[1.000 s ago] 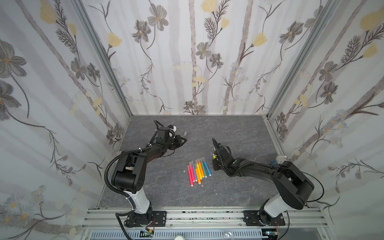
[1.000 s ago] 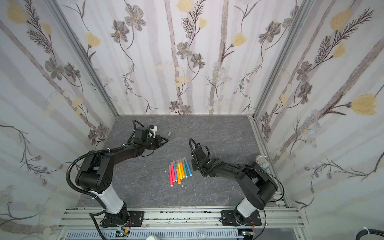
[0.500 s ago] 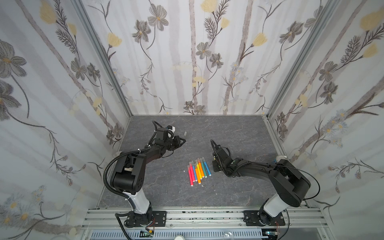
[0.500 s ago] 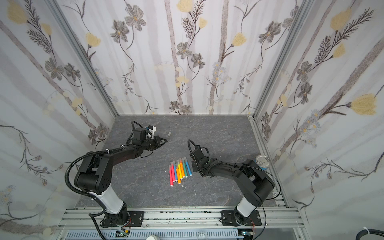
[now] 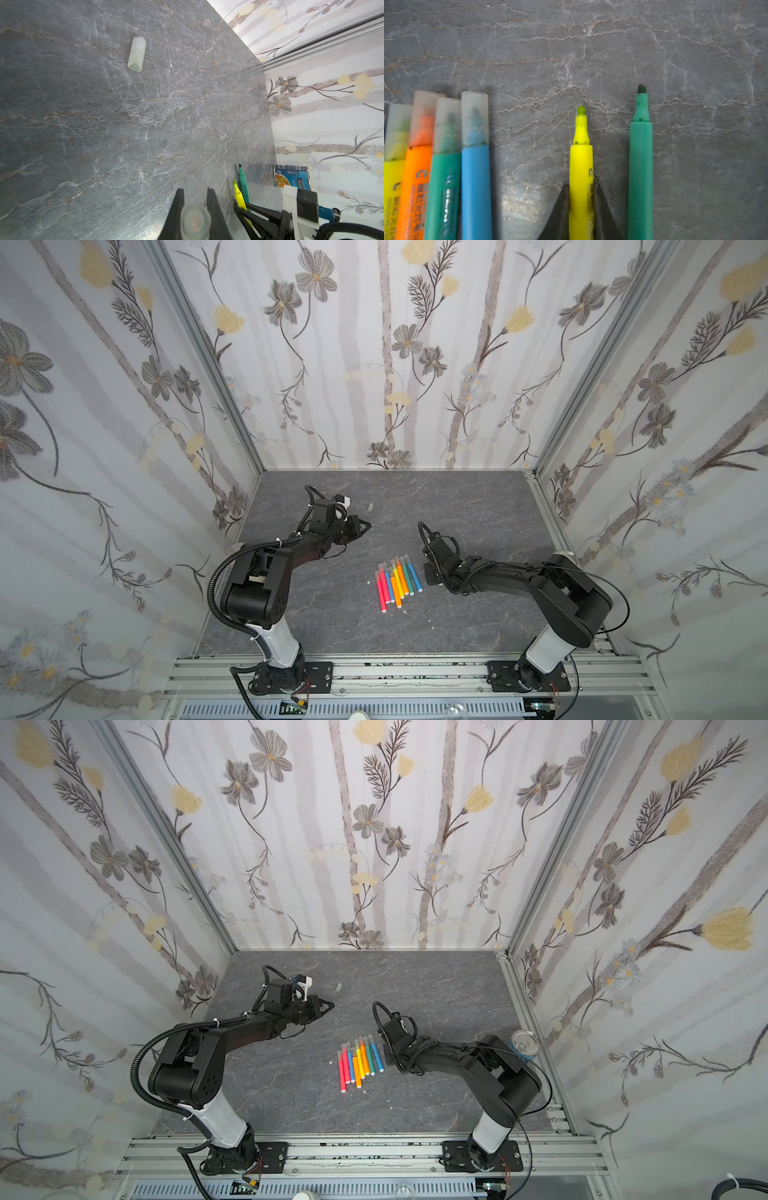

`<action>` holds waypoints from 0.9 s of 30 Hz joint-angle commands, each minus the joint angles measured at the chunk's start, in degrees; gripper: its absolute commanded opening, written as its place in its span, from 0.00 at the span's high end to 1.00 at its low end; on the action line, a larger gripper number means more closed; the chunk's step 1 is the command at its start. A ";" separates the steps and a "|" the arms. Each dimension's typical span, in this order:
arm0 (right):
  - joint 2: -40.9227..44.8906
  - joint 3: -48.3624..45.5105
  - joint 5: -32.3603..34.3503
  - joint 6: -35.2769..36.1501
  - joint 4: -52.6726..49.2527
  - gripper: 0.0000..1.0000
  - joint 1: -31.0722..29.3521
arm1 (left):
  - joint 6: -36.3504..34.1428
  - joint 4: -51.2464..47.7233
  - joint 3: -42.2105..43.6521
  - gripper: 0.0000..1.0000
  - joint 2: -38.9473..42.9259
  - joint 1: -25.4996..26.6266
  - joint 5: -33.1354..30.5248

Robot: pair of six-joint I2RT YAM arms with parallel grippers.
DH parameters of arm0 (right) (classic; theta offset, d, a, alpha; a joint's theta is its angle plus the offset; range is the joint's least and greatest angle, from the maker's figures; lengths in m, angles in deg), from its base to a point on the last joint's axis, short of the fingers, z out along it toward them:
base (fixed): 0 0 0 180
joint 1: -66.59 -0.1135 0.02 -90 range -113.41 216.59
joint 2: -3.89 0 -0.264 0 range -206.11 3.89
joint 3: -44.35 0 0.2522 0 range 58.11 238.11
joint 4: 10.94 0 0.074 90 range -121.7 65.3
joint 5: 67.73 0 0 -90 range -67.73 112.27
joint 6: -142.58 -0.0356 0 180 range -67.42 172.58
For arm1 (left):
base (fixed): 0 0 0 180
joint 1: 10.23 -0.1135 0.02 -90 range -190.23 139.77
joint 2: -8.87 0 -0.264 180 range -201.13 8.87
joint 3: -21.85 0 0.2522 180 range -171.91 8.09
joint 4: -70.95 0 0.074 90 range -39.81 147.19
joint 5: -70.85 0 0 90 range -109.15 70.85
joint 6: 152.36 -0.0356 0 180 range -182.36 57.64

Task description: Open the pen caps

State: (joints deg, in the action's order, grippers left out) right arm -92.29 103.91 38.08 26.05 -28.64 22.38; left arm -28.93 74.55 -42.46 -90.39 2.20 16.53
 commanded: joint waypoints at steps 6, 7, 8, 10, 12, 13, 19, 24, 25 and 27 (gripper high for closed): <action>-0.74 2.07 4.18 0.35 -3.28 0.77 -0.09 | -0.02 2.65 0.27 1.00 -0.23 -0.08 0.61; -0.80 2.30 4.56 0.52 -3.54 0.77 -0.10 | 0.08 2.76 0.25 1.00 -0.34 -0.03 0.76; -1.00 2.49 4.93 0.67 -3.78 0.76 -0.10 | 0.18 2.80 0.17 1.00 -0.42 0.01 0.87; -1.13 2.70 5.60 0.84 -4.11 0.75 -0.22 | 0.31 2.94 0.24 1.00 -0.46 -0.04 0.90; -1.22 2.80 6.16 0.98 -4.36 0.75 -0.27 | 0.25 2.94 0.16 1.00 -0.39 -0.06 0.84; -1.31 2.80 6.30 1.00 -4.53 0.75 -0.35 | 0.28 2.93 0.13 1.00 -0.38 -0.03 0.80; -1.13 3.89 9.91 1.69 -6.54 0.74 -0.98 | 0.48 2.76 -0.96 1.00 -1.32 -0.03 0.79; -0.34 4.27 10.20 3.54 -5.80 0.75 -0.97 | 0.41 2.63 -1.66 1.00 -1.95 -0.03 0.71; -0.49 4.67 10.23 3.90 -5.90 0.75 -0.97 | 0.41 2.67 -1.66 1.00 -1.90 -0.03 0.62; -0.67 5.49 10.43 4.52 -6.37 0.75 -1.05 | 0.48 2.65 -1.66 1.00 -1.90 0.01 0.39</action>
State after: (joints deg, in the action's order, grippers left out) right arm -93.25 108.46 46.69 29.14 -34.26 21.48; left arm -28.69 75.16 -43.64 -92.17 2.20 17.05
